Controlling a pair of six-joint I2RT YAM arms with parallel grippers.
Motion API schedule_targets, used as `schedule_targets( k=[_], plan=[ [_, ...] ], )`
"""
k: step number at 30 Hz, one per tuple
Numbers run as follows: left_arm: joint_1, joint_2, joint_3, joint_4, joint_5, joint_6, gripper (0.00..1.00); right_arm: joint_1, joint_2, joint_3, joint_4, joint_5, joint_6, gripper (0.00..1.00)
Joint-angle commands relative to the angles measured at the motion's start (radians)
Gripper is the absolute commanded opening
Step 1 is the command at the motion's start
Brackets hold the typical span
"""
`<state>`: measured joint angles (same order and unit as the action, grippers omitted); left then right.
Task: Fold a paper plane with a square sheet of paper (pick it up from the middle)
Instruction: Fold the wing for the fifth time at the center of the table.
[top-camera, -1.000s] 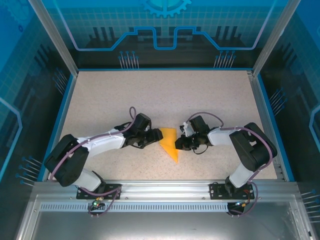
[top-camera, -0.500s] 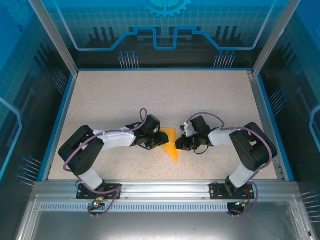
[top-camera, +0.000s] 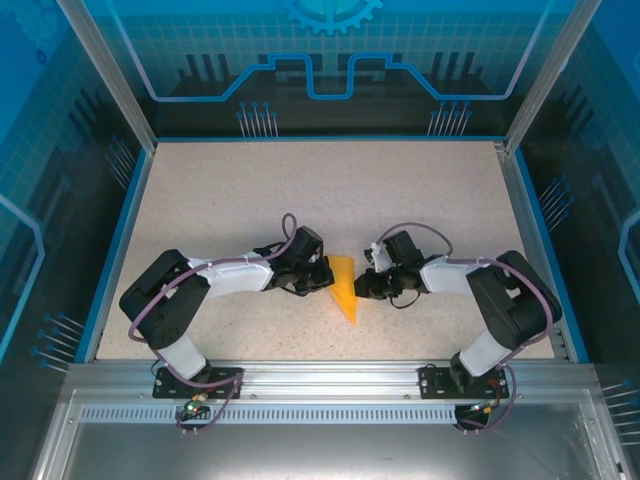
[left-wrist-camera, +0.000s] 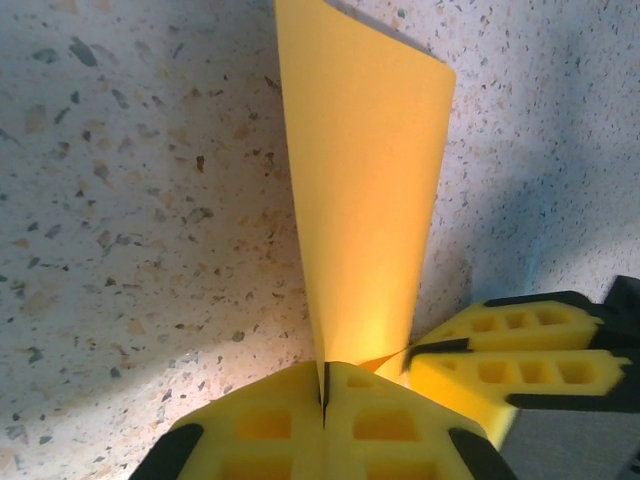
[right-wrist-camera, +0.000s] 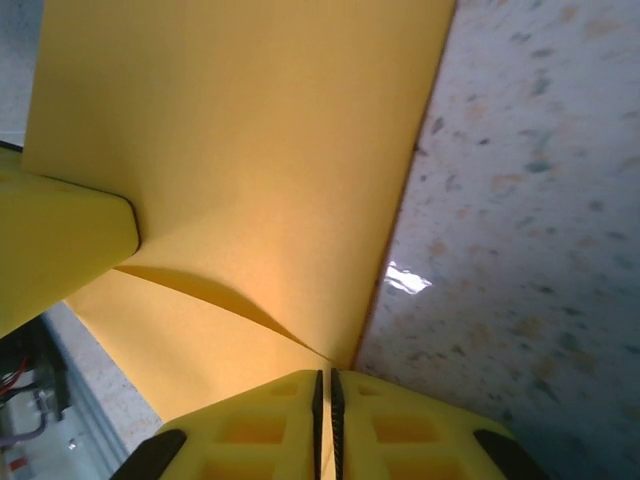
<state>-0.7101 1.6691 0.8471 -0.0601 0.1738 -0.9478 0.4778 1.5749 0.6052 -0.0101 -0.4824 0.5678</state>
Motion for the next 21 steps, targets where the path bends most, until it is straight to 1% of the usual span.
schedule_targets(
  k=[1,4,7,8,11,12,14,16,21],
  plan=[
    [-0.007,0.001,0.029,0.000,0.006,-0.016,0.00,0.015,-0.121,-0.024,-0.077,0.123,-0.055,0.19],
    [-0.007,-0.005,0.027,0.000,-0.001,-0.027,0.00,0.070,-0.235,-0.045,-0.117,0.257,-0.083,0.29],
    [-0.007,-0.005,0.023,0.004,0.001,-0.034,0.00,0.171,-0.330,-0.072,-0.137,0.422,-0.097,0.37],
    [-0.008,-0.004,0.024,0.007,0.004,-0.035,0.00,0.219,-0.354,-0.081,-0.136,0.478,-0.100,0.40],
    [-0.008,-0.003,0.025,0.013,0.008,-0.038,0.00,0.339,-0.402,-0.102,-0.138,0.639,-0.104,0.41],
    [-0.008,-0.002,0.025,0.015,0.009,-0.040,0.00,0.367,-0.414,-0.111,-0.132,0.675,-0.106,0.42],
    [-0.009,-0.002,0.025,0.016,0.009,-0.040,0.00,0.419,-0.435,-0.128,-0.115,0.732,-0.109,0.43],
    [-0.008,0.000,0.025,0.017,0.010,-0.040,0.00,0.462,-0.438,-0.137,-0.101,0.763,-0.117,0.44],
    [-0.009,0.000,0.023,0.018,0.010,-0.041,0.00,0.554,-0.384,-0.115,-0.086,0.827,-0.132,0.46]
  ],
)
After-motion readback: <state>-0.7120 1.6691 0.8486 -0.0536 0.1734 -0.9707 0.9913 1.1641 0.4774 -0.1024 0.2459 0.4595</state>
